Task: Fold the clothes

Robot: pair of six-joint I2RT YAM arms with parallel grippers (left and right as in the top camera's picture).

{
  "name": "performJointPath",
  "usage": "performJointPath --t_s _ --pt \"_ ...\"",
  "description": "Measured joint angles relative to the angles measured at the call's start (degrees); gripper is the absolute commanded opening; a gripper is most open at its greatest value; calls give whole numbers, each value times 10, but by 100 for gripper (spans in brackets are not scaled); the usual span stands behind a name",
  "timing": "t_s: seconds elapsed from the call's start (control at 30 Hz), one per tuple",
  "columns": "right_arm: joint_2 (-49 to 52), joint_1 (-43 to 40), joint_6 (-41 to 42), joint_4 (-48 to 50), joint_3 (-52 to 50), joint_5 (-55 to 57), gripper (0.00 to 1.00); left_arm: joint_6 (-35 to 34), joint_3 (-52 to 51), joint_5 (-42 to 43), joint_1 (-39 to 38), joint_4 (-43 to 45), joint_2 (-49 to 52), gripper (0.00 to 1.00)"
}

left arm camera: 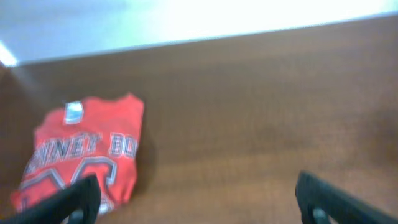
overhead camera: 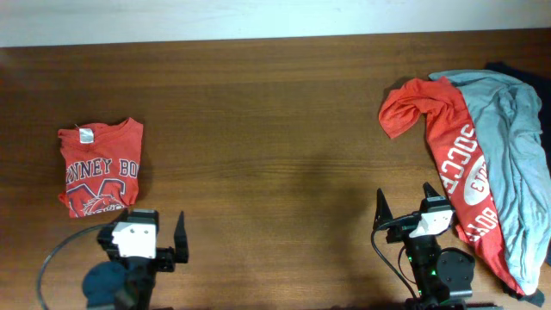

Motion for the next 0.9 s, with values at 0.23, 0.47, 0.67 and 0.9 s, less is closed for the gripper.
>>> performJointPath --t_s 0.23,0.47,0.67,0.9 --pt "0 0 0 0 0 0 99 0 -189 44 -8 298 -78 100" --pt "0 0 0 0 0 0 99 0 -236 48 -8 315 -81 100" --pt "0 0 0 0 0 0 99 0 -236 48 -11 315 -81 99" --pt "0 0 0 0 0 0 99 0 -236 48 -46 315 -81 100"
